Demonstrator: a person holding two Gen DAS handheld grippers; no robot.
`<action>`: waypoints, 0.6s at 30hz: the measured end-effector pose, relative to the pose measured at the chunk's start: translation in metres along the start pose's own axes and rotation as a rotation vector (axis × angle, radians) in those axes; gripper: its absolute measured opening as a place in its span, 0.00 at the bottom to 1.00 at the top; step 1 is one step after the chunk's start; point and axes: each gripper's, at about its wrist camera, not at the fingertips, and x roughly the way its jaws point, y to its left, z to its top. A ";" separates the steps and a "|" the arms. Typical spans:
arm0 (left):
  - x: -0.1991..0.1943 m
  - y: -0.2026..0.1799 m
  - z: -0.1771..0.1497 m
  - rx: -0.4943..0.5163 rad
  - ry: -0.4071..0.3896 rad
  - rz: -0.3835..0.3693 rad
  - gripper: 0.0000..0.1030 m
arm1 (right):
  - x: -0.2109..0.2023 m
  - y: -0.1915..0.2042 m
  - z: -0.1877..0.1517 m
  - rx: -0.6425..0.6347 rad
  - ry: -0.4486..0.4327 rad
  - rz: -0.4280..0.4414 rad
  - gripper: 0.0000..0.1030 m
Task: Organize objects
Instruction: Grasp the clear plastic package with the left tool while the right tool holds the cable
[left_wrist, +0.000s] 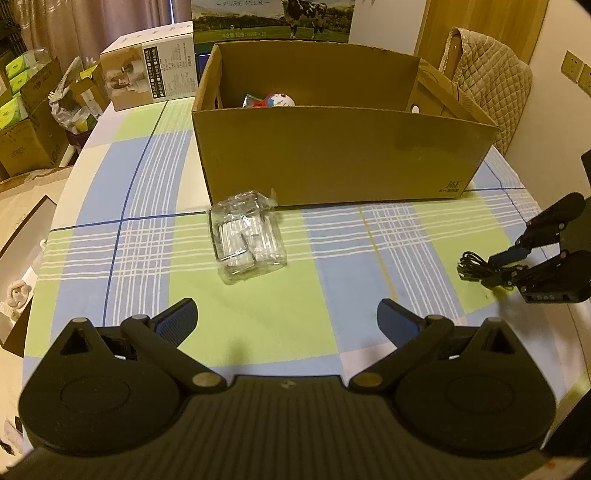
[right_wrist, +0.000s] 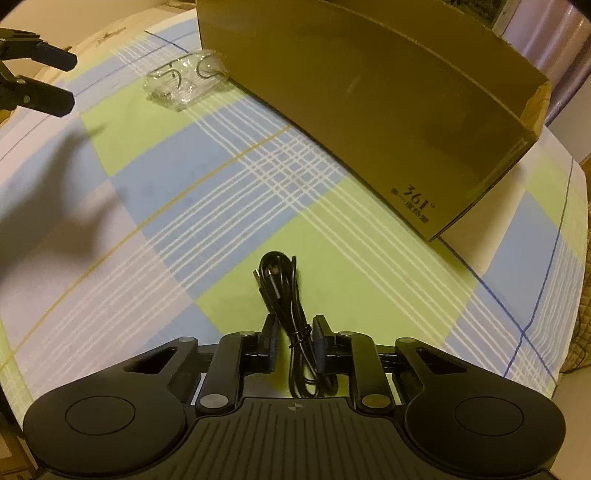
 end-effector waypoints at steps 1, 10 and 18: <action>0.000 0.001 0.000 -0.002 -0.004 -0.002 0.99 | 0.000 0.000 0.000 0.015 -0.004 -0.001 0.14; -0.001 0.014 0.001 -0.030 -0.022 0.004 0.99 | -0.009 0.001 0.020 0.186 -0.031 0.010 0.11; 0.013 0.038 0.009 -0.077 -0.043 0.020 0.99 | -0.022 0.015 0.047 0.408 -0.146 0.071 0.11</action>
